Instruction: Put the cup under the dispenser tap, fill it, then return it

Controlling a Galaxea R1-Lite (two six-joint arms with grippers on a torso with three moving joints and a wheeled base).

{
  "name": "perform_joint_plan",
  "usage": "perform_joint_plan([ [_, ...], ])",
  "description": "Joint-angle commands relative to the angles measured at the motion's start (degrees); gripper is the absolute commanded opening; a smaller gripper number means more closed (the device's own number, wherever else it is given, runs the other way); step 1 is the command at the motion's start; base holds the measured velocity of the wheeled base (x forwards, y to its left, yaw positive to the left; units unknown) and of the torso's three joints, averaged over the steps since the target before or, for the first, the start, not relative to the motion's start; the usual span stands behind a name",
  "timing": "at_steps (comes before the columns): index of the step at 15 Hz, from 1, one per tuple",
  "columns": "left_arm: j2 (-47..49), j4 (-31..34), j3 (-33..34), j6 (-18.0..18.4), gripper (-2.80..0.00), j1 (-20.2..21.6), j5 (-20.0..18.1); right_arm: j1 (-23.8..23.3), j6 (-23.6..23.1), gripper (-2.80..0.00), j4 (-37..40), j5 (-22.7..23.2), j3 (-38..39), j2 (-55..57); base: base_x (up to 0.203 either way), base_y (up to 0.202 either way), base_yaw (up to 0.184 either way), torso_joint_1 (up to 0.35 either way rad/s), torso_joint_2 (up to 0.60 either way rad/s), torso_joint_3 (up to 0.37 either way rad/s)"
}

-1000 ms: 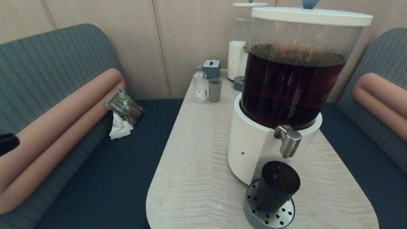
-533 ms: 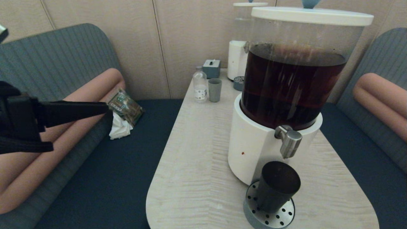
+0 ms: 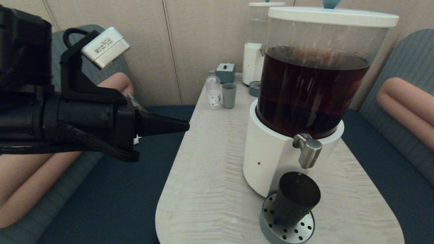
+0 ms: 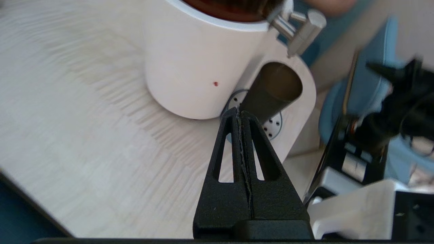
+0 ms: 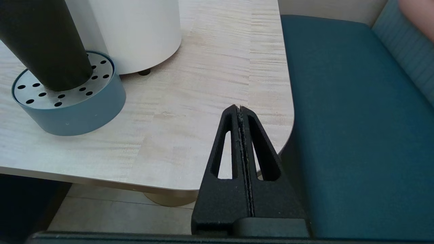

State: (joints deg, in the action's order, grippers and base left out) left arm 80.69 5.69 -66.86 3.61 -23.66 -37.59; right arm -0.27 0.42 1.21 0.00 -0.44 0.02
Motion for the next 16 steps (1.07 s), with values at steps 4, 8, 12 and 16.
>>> perform_joint_plan([
  [4, 9.0, 10.8, -11.5, 7.9, -2.80, -7.5, 6.0, 0.0, 0.0, -2.80, 0.0, 0.0, 0.0, -0.1, 0.000, 0.000, 0.000, 0.000, 0.00, 0.000],
  [8, 15.1, 18.9, -18.8, 20.6, -2.80, -12.9, 11.8, 0.0, 0.0, -2.80, 0.0, 0.0, 0.0, -0.1, 0.000, 0.000, 0.000, 0.000, 0.00, 0.000],
  [12, 19.2, 11.1, -21.2, 21.2, -2.80, -18.6, 14.0, 0.0, 0.0, -2.80, 0.0, 0.0, 0.0, -0.1, 0.000, 0.000, 0.000, 0.000, 0.00, 0.000],
  [16, 20.1, 9.4, -22.1, 20.8, -2.80, -21.6, 15.7, 0.0, 0.0, -2.80, 0.0, 0.0, 0.0, -0.1, 0.000, 0.000, 0.000, 0.000, 0.00, 0.000],
])
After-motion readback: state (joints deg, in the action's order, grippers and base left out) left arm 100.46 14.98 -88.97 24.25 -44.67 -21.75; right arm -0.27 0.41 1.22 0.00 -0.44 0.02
